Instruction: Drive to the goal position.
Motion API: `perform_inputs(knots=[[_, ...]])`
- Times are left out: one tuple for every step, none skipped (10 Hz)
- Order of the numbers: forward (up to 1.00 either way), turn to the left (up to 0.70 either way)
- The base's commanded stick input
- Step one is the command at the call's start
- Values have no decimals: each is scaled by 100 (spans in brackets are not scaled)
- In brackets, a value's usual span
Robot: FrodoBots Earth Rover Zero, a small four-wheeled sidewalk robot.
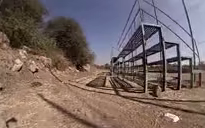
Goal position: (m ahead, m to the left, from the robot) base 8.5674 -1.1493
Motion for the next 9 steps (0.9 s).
perform_inputs(knots=[[50,0],[50,0],[50,0],[50,0],[50,0],[50,0],[50,0],[50,0],[50,0]])
